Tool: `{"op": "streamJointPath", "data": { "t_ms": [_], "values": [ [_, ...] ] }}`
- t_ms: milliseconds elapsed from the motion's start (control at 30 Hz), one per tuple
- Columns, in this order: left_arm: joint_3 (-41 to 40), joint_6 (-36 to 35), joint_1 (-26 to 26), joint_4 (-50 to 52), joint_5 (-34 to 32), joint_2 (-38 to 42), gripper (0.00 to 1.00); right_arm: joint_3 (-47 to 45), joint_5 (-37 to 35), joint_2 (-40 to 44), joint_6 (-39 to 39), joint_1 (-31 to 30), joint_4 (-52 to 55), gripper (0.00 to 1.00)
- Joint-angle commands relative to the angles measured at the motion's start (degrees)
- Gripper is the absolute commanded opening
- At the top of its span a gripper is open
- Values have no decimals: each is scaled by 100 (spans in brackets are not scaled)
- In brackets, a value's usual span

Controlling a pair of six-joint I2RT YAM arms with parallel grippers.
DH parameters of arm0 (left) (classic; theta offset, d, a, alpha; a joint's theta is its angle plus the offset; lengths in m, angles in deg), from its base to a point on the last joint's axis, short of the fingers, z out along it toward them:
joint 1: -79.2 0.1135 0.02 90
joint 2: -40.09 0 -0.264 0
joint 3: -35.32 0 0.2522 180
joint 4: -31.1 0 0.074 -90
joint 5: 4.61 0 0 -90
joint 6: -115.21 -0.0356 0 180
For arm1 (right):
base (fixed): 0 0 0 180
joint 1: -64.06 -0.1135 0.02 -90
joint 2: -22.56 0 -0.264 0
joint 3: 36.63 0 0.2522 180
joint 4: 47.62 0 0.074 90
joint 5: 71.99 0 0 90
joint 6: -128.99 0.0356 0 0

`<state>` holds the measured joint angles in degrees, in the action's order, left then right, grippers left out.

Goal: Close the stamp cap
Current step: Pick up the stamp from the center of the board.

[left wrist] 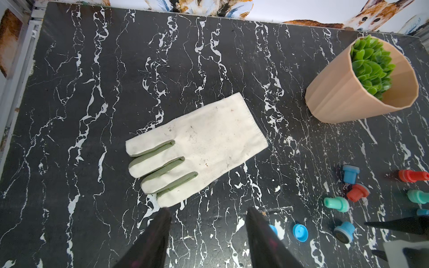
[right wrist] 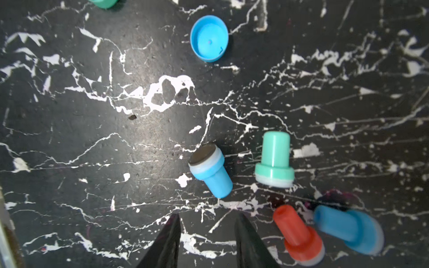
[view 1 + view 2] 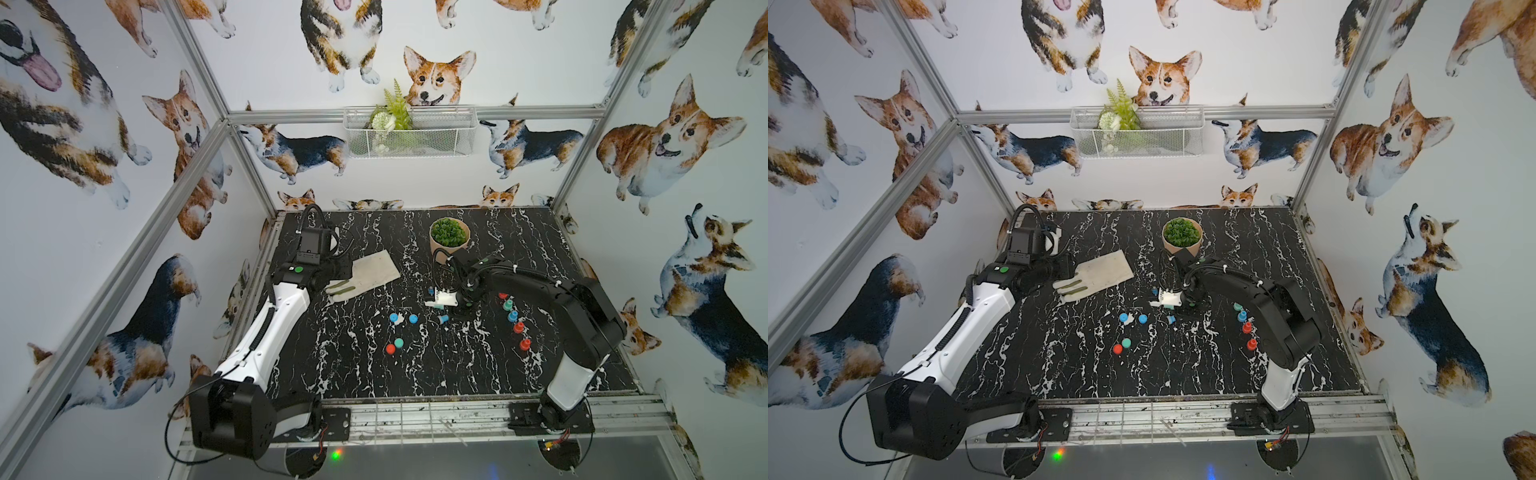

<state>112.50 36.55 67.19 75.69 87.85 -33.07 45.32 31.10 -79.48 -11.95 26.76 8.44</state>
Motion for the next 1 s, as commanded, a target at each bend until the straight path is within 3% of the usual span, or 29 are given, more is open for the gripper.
{"op": "streamJointPath", "data": {
  "t_ms": [0,600,967],
  "values": [
    [39,-79,14,-22,-43,-13,56,-98,-314,-108,-536,-96,-426,42],
    [48,-87,14,-16,-55,-40,56,64,-39,-537,-679,-260,-469,36],
    [55,-87,14,-7,-45,-39,56,-17,-160,-587,-541,-277,-521,20]
  ]
}}
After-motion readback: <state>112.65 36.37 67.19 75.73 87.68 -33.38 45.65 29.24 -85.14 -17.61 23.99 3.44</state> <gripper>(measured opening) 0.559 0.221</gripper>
